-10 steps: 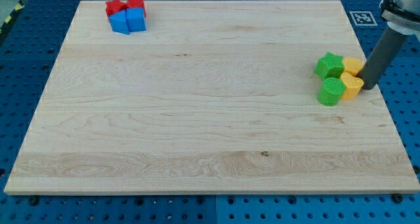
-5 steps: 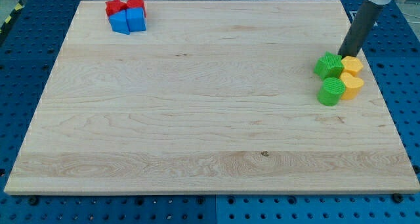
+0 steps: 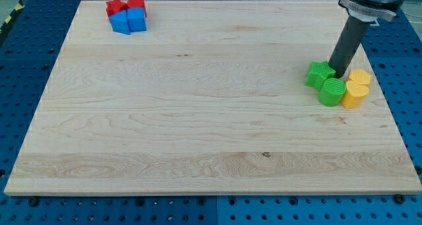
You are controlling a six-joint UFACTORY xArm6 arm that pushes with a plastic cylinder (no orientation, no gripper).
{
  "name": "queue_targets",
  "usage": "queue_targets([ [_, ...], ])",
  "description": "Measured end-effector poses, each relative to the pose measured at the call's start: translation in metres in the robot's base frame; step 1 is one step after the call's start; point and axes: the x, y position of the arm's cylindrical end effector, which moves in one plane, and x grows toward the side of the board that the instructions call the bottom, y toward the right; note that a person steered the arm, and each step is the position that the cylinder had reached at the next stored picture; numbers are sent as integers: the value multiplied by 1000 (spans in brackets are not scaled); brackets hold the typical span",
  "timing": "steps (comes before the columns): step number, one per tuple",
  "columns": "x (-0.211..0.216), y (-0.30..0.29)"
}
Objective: Separate the green star from the green circle
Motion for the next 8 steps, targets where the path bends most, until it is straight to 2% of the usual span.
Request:
queue_targets([
  [4,48,3],
  [7,49,-7],
  [8,31,-7],
])
